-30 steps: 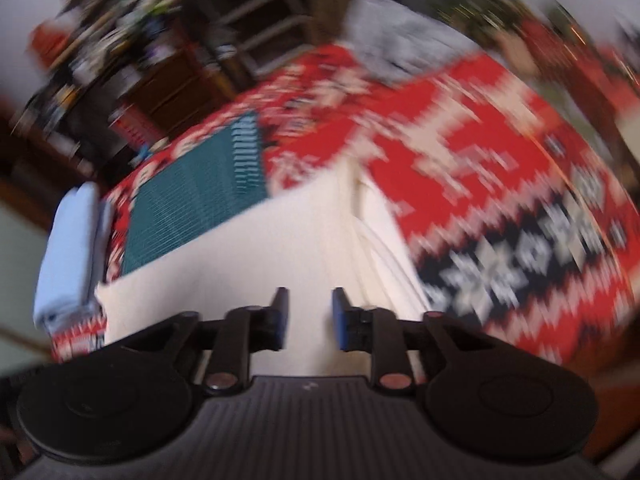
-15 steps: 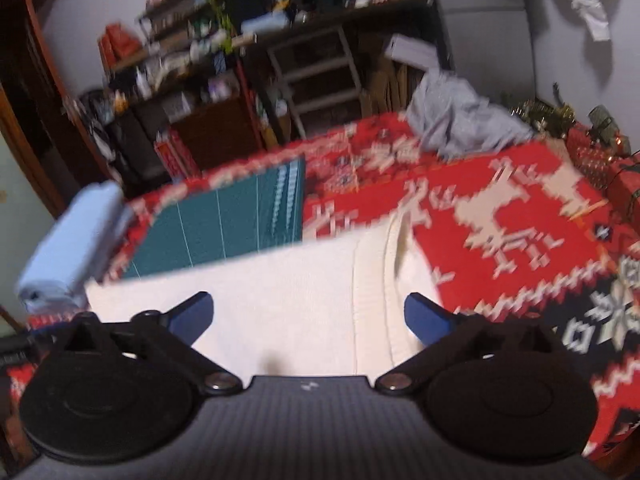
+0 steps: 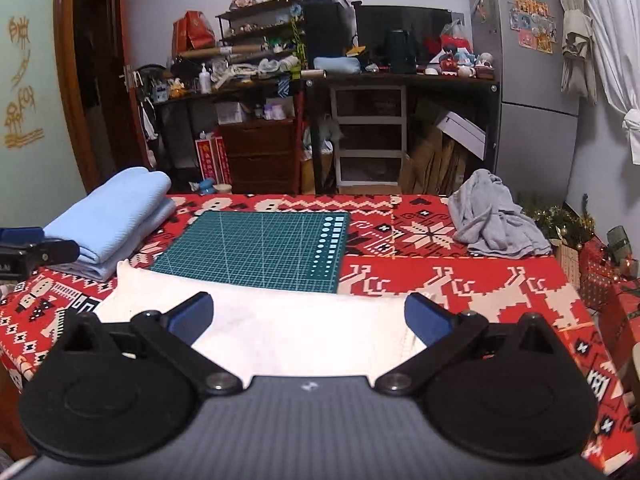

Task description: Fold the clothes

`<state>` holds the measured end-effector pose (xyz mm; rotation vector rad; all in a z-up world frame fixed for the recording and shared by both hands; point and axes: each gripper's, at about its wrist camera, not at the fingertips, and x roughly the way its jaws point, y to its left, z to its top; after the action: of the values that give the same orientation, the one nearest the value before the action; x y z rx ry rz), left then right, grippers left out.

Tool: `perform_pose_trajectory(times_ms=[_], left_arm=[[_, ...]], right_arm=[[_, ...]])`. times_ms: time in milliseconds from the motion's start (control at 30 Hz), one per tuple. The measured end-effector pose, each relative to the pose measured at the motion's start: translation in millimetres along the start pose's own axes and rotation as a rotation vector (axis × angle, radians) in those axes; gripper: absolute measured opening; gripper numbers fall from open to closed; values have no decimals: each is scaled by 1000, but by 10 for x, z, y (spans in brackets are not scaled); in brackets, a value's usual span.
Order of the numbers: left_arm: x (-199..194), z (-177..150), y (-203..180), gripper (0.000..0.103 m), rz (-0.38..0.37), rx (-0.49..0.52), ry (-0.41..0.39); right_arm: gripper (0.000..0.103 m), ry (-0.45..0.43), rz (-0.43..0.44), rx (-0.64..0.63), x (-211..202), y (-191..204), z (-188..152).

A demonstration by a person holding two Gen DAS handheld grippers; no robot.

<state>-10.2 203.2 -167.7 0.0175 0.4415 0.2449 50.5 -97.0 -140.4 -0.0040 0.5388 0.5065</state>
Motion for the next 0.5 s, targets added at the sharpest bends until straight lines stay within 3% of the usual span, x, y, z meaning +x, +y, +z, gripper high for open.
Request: perform_pose_trajectory(times_ms=[100,167,300,400,500], left_arm=[[77,-87,13,103,-40,0,-6],[165,-149,68,103,-53,-44,18],[272,-260,181,103,-53,-105,61],[320,-283,229,103,-76,-81,68],[420,-295,311,101,-97,-75,82]], right_arm=[[103,29,32,68,80,-38,-79],[103,83,39,33,174,-6,-124],[103,-17,-35,-25,73,109,-286],[103,-88,-101,1,-72,155,-363],[103,-92,-150,72,-96,29,-380]])
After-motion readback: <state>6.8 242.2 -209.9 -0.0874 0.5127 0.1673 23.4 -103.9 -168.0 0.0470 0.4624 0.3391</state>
